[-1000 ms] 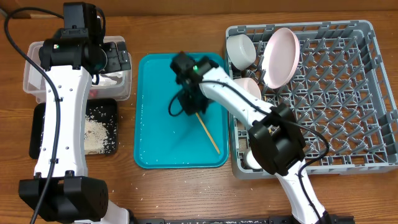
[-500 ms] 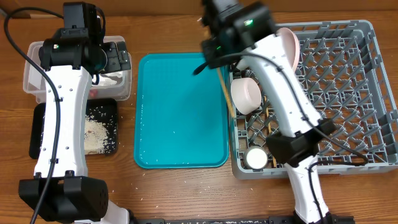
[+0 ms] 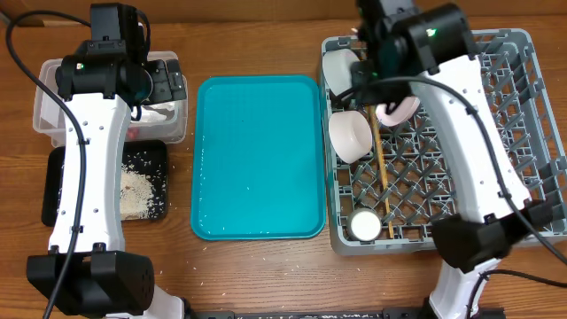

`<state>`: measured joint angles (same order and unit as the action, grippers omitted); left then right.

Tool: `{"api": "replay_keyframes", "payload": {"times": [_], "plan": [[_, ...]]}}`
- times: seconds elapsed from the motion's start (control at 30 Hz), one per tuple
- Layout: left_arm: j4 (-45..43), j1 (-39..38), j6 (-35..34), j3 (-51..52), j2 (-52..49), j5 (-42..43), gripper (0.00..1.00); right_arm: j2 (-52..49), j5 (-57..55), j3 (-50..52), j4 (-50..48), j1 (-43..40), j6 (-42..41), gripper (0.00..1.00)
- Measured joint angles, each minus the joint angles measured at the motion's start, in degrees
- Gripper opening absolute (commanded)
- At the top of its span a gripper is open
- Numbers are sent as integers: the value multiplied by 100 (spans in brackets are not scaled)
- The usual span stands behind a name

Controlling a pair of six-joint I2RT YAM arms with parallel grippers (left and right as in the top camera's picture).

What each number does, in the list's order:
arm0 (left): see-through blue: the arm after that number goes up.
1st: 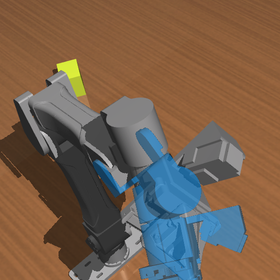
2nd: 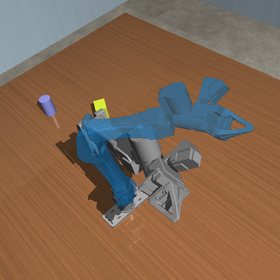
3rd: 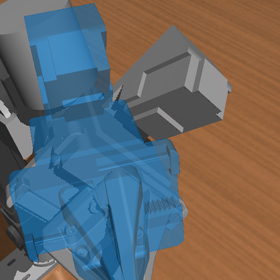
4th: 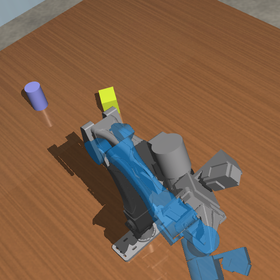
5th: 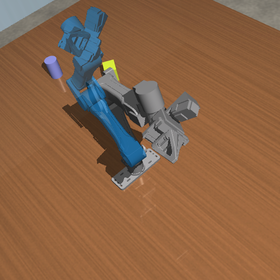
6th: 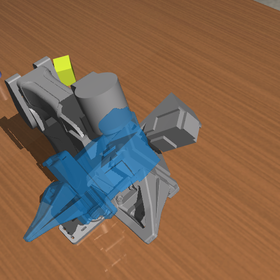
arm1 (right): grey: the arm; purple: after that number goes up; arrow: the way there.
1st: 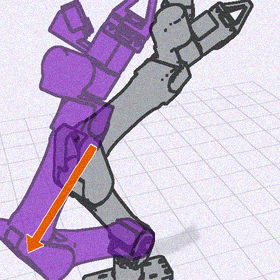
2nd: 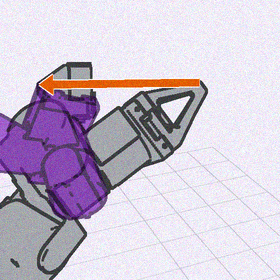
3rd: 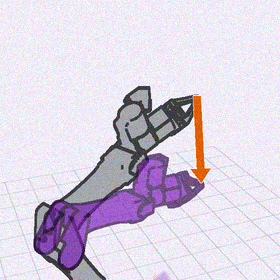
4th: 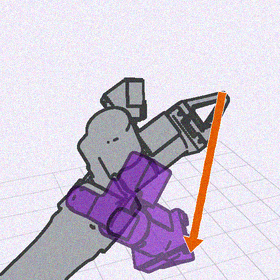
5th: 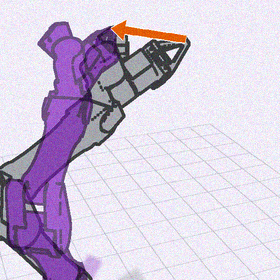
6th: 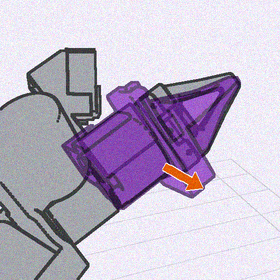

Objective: Sort waste into correct bins and load items into the dishwasher
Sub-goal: 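Carry the second chopstick into the dish rack and release it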

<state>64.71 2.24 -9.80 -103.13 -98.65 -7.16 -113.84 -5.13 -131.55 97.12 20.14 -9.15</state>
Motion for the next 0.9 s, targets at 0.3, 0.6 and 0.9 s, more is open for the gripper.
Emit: {"api": "replay_keyframes", "payload": {"times": [0.3, 0.6, 0.9], "plan": [[2, 0, 0, 0, 0, 2, 100, -120, -227, 2332, -728, -472, -44, 8], [2, 0, -2, 0, 0, 0, 100, -120, -326, 2610, -756, -472, 273, 48], [0, 0, -2, 0, 0, 0, 100, 275, -131, 1565, -149, -426, 271, 100]]}}
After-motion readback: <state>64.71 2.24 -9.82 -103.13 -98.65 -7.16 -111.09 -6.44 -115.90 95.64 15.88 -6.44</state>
